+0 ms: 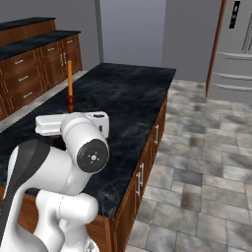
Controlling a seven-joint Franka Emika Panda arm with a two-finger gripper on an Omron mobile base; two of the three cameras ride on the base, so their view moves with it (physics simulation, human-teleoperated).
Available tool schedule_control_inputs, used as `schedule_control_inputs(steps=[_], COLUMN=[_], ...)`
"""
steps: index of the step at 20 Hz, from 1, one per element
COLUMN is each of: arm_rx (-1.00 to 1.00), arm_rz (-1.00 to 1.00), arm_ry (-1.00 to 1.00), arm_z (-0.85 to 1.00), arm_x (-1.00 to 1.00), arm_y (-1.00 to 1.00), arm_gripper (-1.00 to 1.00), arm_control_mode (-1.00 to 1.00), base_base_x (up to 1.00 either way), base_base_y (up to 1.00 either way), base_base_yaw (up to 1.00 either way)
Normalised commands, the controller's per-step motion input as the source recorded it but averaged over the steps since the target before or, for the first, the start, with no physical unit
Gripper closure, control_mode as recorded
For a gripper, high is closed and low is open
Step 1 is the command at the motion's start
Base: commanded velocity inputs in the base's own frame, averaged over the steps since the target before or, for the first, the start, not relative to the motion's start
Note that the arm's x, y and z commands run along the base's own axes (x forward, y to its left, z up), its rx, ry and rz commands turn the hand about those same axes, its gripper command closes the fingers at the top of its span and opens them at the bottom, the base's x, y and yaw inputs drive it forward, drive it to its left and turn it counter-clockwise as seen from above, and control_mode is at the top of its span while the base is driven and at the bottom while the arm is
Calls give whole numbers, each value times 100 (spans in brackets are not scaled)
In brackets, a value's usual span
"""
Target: Get the candle and the wine from the cabinet and move them to the dining counter.
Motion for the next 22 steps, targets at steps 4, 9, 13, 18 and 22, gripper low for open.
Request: schedule_control_inputs(steps=[4, 9, 13, 18, 22], arm_rx=[0, 0, 0, 0, 0], arm_rz=[0, 0, 0, 0, 0], arm_ry=[0, 0, 0, 0, 0], arm_z=[0, 0, 0, 0, 0], arm_x=[0, 0, 0, 0, 0], arm_y=[0, 0, 0, 0, 0], arm_gripper=[100, 100, 100, 100, 100], arm_control_mode=[100, 100, 100, -100, -100], base_base_x=[0, 0, 0, 0, 0], base_base_y=[0, 0, 0, 0, 0], base_base_yaw=[0, 0, 0, 0, 0])
